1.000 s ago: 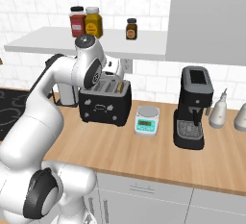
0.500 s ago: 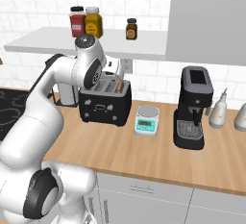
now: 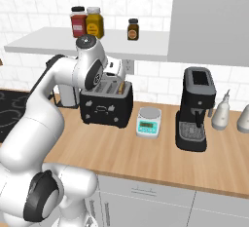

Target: Start the toaster. Once the lever pops up, take the bread to the plate on the dining counter.

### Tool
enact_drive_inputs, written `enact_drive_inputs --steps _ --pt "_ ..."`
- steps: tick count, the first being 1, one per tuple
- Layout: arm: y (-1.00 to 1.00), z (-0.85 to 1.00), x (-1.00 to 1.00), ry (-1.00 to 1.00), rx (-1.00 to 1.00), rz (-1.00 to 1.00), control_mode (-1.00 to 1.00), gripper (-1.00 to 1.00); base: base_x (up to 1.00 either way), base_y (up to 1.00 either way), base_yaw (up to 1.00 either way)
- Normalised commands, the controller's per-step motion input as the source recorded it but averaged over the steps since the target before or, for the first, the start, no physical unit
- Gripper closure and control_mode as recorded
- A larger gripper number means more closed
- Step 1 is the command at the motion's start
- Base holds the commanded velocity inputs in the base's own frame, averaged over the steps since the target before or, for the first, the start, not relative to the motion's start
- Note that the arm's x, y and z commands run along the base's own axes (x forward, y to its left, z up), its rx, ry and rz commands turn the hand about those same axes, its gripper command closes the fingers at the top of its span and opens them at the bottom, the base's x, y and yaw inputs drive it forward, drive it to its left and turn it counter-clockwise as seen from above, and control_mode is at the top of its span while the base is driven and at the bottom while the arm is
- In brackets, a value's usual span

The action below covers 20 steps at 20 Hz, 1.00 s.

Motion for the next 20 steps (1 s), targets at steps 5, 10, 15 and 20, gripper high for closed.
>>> enact_drive_inputs --steps 5,10,15,20 --pt "0.0 0.0 0.0 0.0 0.0 0.0 -1.0 -1.0 0.0 0.0 0.0" --pt "0.0 0.0 -0.03 0.0 0.0 0.0 -1.0 -1.0 0.0 0.0 0.0" --pt "-0.09 0.0 -0.31 -0.04 0.0 0.0 -1.0 -1.0 0.0 0.0 0.0" --pt "-0.14 -0.06 -0.27 -0.09 0.0 0.0 -1.0 -1.0 0.0 0.0 0.0"
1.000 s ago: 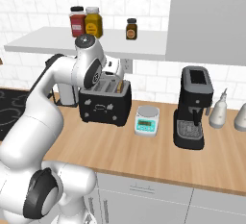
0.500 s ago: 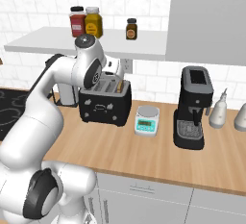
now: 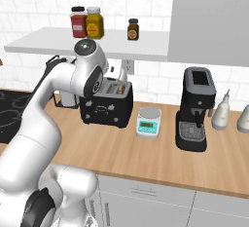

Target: Start the toaster. Once the lever pops up, take the bread to the plate on the dining counter.

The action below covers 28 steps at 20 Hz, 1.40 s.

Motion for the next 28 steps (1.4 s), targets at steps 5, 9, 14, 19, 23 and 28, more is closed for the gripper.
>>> enact_drive_inputs --steps 5,9,14,19,23,28 --pt "-0.01 -0.22 -0.07 -0.03 0.0 0.0 -1.0 -1.0 0.0 0.0 0.0" --pt "0.0 -0.45 0.0 0.0 0.01 0.0 -1.0 -1.0 0.0 0.0 0.0" --pt "0.0 -0.47 0.16 0.0 0.0 0.0 -1.0 -1.0 0.0 0.0 0.0" --pt "0.0 -0.34 0.33 0.0 0.0 0.0 -1.0 -1.0 0.0 0.0 0.0" --pt "0.0 -0.2 0.53 0.0 0.0 0.0 -1.0 -1.0 0.0 0.0 0.0" --pt "0.0 -0.16 0.58 0.0 0.0 0.0 -1.0 -1.0 0.0 0.0 0.0"
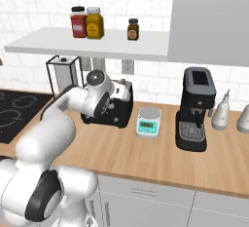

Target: Start the toaster. Once the lever pops up, take the bread to the plate on the dining counter.

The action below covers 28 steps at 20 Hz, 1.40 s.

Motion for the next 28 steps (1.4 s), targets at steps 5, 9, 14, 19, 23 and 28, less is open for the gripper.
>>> enact_drive_inputs --steps 5,9,14,19,23,28 --pt "0.0 -0.13 0.55 0.0 0.0 0.0 -1.0 -1.0 0.0 0.0 0.0" --pt "0.0 -0.16 0.41 0.0 0.0 0.0 -1.0 -1.0 0.0 0.0 0.0" --pt "0.0 -0.18 0.29 0.0 0.0 0.0 -1.0 -1.0 0.0 0.0 0.0" --pt "0.0 -0.04 0.27 -0.03 0.0 0.0 -1.0 -1.0 0.0 0.0 0.0" --pt "0.0 0.0 0.27 -0.01 0.0 0.0 -1.0 -1.0 0.0 0.0 0.0" --pt "0.0 0.0 0.26 0.0 0.0 0.0 -1.0 -1.0 0.0 0.0 0.0"
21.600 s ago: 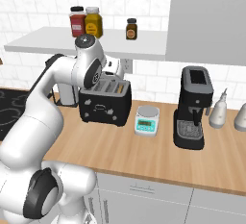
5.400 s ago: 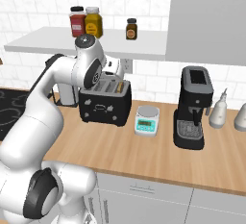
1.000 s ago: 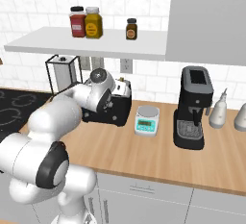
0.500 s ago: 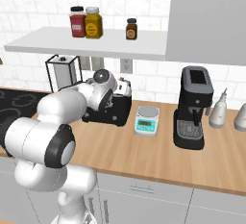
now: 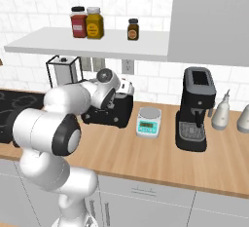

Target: Start the toaster. Once the lever pops up, take the bread to the plate on the dining counter.

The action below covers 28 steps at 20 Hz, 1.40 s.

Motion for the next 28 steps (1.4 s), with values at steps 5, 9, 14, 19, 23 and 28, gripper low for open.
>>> enact_drive_inputs --steps 5,9,14,19,23,28 --pt "-0.09 0.0 0.22 0.0 0.0 0.0 -1.0 -1.0 0.0 0.0 0.0" --pt "-0.15 0.0 0.25 0.0 0.0 0.0 -1.0 -1.0 0.0 0.0 0.0" --pt "-0.06 -0.02 0.25 -0.01 0.0 0.0 -1.0 -1.0 0.0 0.0 0.0" --pt "0.0 -0.11 0.22 -0.02 0.0 0.0 -1.0 -1.0 0.0 0.0 0.0" --pt "0.0 -0.16 0.17 -0.04 0.0 0.0 -1.0 -1.0 0.0 0.0 0.0" --pt "0.0 -0.19 0.04 -0.06 0.0 0.0 -1.0 1.0 0.0 0.0 0.0"
